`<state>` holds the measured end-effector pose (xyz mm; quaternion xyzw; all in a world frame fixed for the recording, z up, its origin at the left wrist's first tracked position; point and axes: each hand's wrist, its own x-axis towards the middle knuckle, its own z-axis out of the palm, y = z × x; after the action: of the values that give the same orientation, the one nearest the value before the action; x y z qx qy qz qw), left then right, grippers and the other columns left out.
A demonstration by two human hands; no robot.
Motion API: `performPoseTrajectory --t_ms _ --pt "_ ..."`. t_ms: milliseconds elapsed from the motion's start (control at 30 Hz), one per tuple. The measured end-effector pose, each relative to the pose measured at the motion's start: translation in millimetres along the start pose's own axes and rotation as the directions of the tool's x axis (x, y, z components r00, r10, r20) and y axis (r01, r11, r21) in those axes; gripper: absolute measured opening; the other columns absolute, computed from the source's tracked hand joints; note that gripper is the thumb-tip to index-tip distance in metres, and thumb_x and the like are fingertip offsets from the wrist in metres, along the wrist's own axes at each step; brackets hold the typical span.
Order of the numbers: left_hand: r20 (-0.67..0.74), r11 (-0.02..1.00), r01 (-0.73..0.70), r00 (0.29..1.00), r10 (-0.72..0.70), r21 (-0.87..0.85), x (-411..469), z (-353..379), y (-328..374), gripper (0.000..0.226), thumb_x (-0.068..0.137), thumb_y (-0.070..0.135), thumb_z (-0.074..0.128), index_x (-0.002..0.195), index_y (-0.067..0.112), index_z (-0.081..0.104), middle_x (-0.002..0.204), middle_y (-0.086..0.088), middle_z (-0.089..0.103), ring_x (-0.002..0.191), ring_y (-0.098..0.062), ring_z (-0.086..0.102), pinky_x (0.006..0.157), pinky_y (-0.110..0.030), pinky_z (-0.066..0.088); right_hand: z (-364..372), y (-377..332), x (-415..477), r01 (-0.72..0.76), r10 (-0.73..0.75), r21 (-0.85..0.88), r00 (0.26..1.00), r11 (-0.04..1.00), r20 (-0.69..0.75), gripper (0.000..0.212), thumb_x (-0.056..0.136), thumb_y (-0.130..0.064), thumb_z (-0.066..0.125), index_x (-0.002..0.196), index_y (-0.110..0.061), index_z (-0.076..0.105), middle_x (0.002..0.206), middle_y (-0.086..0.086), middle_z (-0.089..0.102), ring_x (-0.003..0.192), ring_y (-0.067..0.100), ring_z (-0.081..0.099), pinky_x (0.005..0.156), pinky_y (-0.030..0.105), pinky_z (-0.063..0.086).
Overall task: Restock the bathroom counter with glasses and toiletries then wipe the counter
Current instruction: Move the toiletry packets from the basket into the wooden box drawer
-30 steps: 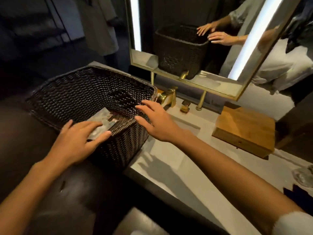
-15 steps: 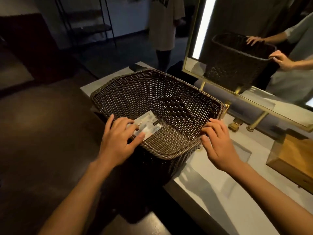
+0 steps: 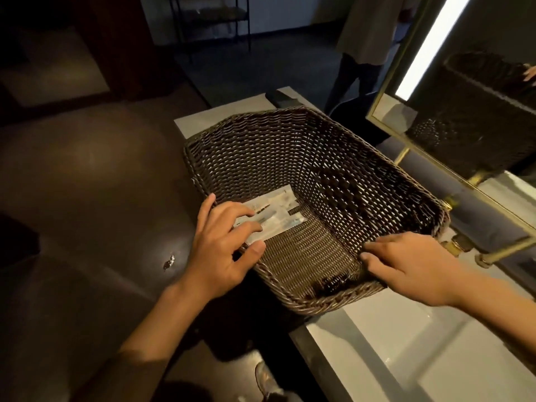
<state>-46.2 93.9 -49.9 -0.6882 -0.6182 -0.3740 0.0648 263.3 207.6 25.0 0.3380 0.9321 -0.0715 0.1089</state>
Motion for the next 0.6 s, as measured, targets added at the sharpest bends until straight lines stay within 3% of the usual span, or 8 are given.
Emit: performPoseTrajectory --t_ms 100,200,267,433,600 --pt "-0.004 1.000 0.003 1.000 -0.003 0.004 -1 2 0 0.056 0.102 0.054 0.034 0.096 0.017 0.075 0.113 -0.004 0.067 0.120 -0.018 0.053 0.121 -0.056 0.017 -2 2 54 0.076 -0.121 0.241 0.977 0.967 0.175 0.039 0.090 -0.055 0.044 0.119 -0.034 0.060 0.094 -0.009 0.070 0.077 0.004 0.065 0.079 0.031 0.055" --pt "0.002 1.000 0.018 1.000 -0.018 0.004 -1 2 0 0.057 0.102 0.054 0.032 0.096 0.016 0.074 0.115 -0.004 0.068 0.122 -0.019 0.053 0.121 -0.056 0.016 14 -3 116 0.176 -0.196 0.097 0.943 0.980 0.269 0.028 0.093 -0.032 0.059 0.120 -0.022 0.061 0.099 -0.001 0.067 0.084 0.015 0.063 0.081 0.030 0.053" --pt "0.013 1.000 0.029 0.999 -0.029 0.010 0 1 1 0.059 0.103 0.053 0.031 0.095 0.015 0.075 0.115 -0.006 0.068 0.121 -0.021 0.053 0.121 -0.057 0.017 30 -5 148 0.203 -0.210 0.054 0.929 0.978 0.304 0.025 0.092 -0.029 0.061 0.115 -0.020 0.062 0.099 0.002 0.066 0.084 0.019 0.061 0.079 0.030 0.050" --pt "0.019 0.998 0.059 0.998 -0.059 0.028 1 1 8 0.068 0.103 0.052 0.026 0.093 0.008 0.077 0.116 -0.009 0.068 0.122 -0.022 0.052 0.121 -0.059 0.017 70 -8 207 0.258 -0.228 -0.029 0.897 0.966 0.379 0.038 0.089 -0.025 0.061 0.126 -0.021 0.053 0.113 0.008 0.059 0.103 0.027 0.061 0.091 0.040 0.052" --pt "0.002 0.992 0.111 0.994 -0.112 0.064 2 3 12 0.067 0.103 0.048 0.027 0.089 0.006 0.078 0.112 -0.011 0.071 0.117 -0.024 0.055 0.120 -0.058 0.019 101 -19 249 0.347 -0.315 -0.070 0.907 0.935 0.279 0.078 0.082 -0.027 0.072 0.148 -0.022 0.031 0.145 0.007 0.040 0.129 0.029 0.044 0.109 0.044 0.040"
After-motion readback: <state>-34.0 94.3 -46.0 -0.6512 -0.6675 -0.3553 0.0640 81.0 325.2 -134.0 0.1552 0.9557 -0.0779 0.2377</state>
